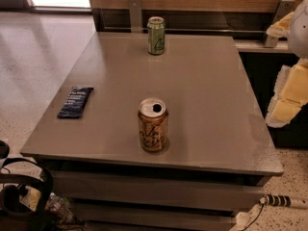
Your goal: Move green can near rxbar blueberry
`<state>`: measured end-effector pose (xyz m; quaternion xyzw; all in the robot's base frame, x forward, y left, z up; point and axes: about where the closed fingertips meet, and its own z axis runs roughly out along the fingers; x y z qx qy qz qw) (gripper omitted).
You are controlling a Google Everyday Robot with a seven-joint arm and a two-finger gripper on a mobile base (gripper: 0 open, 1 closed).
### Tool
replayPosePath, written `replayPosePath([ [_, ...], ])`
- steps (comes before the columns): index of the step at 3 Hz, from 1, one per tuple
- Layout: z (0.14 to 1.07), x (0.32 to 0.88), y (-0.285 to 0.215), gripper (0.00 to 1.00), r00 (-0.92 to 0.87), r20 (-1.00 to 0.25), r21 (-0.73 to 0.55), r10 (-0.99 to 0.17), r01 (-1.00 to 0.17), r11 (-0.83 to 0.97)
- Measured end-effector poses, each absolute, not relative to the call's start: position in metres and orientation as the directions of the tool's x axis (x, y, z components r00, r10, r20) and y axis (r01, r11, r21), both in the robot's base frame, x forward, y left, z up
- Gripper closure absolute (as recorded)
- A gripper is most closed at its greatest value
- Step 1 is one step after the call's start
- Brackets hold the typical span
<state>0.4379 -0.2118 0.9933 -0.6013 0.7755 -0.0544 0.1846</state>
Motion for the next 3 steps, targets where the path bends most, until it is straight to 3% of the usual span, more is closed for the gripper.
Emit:
replayPosePath([
  [2,1.005,0.474,-0.218,0.0,-0.21,-0.269,-0.315,-0.94,-0.903,0.292],
  [3,1.014,0.527,-0.22,0.0,-0.313,-0.48,-0.333,-0.82,-0.8,0.5],
])
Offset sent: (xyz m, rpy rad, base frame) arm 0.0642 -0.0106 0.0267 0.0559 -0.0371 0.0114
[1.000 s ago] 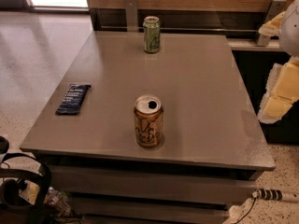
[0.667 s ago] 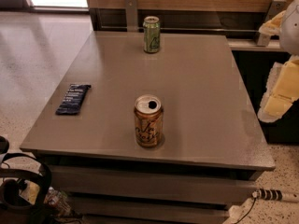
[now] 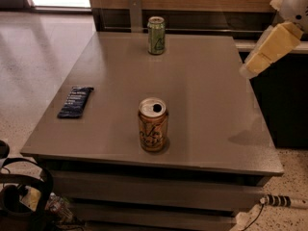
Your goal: Move green can near rxbar blueberry
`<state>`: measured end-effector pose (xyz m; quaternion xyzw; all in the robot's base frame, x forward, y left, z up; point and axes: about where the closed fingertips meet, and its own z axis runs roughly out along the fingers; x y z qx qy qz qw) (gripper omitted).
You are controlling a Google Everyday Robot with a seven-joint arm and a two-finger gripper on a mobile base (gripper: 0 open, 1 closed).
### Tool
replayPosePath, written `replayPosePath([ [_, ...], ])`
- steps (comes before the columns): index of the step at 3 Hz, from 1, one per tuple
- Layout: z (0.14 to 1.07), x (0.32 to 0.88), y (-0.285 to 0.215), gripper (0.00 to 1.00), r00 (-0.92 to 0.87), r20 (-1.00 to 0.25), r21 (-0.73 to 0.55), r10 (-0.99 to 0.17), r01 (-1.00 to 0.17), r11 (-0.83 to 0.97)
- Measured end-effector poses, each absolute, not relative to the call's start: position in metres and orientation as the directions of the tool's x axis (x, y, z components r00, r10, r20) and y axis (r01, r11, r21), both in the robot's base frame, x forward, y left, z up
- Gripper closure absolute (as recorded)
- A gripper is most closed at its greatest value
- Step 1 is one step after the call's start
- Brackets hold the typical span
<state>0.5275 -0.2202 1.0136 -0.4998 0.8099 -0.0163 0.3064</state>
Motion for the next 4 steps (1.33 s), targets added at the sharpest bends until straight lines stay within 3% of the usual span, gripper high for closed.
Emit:
replayPosePath([
  [1,1.011,0.555,-0.223,0.0,-0.324,-0.616,-0.322,-0.718,-0.729,0.605],
  [2,1.016,0.617,-0.204,0.0,-0.225,-0.768,-0.321,-0.599,-0.674,0.666],
  [3,1.018,0.663,-0.193,0.0,-0.137,-0.84,-0.329,-0.526,-0.643,0.692],
  [4,1.018,0.663,-0.193,0.0,-0.136,-0.84,-0.329,-0.526,-0.643,0.691],
])
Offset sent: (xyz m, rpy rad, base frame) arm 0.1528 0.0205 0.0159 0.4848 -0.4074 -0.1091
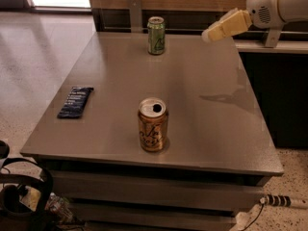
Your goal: Move green can near rxbar blueberry
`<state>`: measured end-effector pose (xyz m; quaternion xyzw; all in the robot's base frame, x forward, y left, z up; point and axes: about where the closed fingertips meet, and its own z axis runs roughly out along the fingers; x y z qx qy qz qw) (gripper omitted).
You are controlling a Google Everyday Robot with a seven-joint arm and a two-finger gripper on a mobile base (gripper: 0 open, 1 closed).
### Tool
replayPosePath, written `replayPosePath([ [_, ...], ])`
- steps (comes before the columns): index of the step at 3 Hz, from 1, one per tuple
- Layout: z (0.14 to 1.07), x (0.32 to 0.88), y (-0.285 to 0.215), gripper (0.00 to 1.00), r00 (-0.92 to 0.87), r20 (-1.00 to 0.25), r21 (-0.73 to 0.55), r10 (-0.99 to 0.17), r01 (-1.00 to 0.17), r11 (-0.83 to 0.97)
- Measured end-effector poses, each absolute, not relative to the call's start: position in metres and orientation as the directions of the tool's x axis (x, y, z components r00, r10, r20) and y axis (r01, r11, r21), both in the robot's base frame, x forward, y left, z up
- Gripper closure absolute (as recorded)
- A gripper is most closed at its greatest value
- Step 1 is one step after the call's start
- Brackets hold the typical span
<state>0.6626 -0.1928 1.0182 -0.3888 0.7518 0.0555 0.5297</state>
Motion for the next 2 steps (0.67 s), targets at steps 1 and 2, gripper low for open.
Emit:
replayPosePath([
  [1,1.009,0.68,-0.179,0.0,-0.128,-0.855,-0.3,-0.503,-0.67,0.679],
  [2,0.976,0.727,-0.134,0.0,-0.107,-0.893,-0.222,-0.437,-0.739,0.636],
])
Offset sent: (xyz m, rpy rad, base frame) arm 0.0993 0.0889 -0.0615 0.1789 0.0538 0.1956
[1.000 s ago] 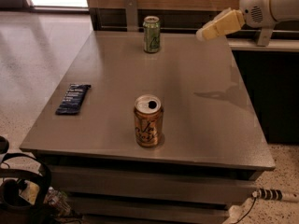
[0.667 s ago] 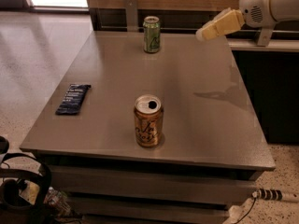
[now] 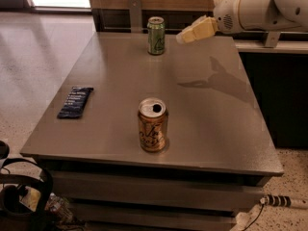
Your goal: Move green can near rxbar blueberry
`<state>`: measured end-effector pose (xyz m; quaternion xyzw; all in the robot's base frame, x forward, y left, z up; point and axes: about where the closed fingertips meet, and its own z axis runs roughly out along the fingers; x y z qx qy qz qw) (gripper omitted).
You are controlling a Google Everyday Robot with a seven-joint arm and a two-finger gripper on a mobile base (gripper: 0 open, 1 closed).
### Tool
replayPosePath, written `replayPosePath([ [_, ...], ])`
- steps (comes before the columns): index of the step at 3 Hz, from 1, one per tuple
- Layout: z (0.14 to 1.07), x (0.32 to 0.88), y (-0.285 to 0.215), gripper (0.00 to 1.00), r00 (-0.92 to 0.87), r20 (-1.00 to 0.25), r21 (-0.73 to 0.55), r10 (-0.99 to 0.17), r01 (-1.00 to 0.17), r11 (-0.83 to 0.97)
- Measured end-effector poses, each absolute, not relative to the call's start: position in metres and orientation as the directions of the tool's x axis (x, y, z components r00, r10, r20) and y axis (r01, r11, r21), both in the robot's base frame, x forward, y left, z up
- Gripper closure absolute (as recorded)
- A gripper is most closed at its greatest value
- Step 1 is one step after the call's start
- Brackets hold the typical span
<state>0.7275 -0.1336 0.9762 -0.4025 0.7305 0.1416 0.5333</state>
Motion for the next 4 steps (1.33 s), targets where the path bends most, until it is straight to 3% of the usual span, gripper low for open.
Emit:
replayPosePath([
  [4,0.903,0.83,-0.066,0.0,-0.077,-0.962,-0.106,-0.264,-0.781,0.615],
])
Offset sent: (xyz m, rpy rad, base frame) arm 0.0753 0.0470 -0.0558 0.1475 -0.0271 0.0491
